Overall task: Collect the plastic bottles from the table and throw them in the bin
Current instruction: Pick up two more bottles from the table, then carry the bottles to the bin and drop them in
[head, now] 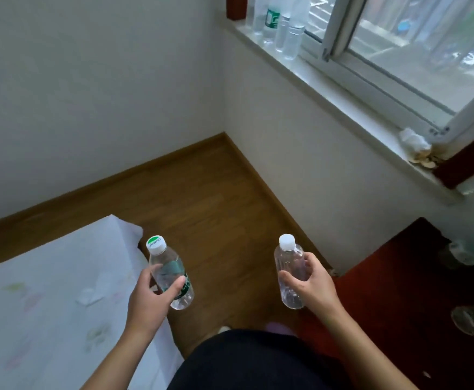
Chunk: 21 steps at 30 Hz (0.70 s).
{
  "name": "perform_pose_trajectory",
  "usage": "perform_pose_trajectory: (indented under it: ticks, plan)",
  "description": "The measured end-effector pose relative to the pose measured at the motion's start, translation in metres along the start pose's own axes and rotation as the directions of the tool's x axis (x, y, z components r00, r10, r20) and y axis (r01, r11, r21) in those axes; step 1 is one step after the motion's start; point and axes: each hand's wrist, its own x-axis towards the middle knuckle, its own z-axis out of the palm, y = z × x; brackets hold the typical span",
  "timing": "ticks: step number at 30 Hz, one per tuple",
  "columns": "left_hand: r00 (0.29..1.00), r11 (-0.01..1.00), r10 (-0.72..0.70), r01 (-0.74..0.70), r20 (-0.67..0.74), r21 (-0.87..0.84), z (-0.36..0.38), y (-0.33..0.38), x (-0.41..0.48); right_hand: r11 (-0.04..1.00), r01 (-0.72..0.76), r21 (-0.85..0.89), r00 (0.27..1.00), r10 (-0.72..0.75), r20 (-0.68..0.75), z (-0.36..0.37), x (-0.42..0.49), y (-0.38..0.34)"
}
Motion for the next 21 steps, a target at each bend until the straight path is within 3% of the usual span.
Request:
perform_pose_trajectory:
  ticks: [12,21]
  plan:
    - [0.994,0.996,-0.086,0.084,-0.066,-0.040,-0.025,0.018,0.102,0.985,-0.083,-0.151,0.983,0.106,0.148,0.039,0.113,-0.031]
    - [0.950,0.981,-0.195,0.193,-0.245,-0.035,-0.051,0.069,0.205,0.991,-0.032,-0.133,0.965,0.065,0.256,0.073,0.268,-0.109]
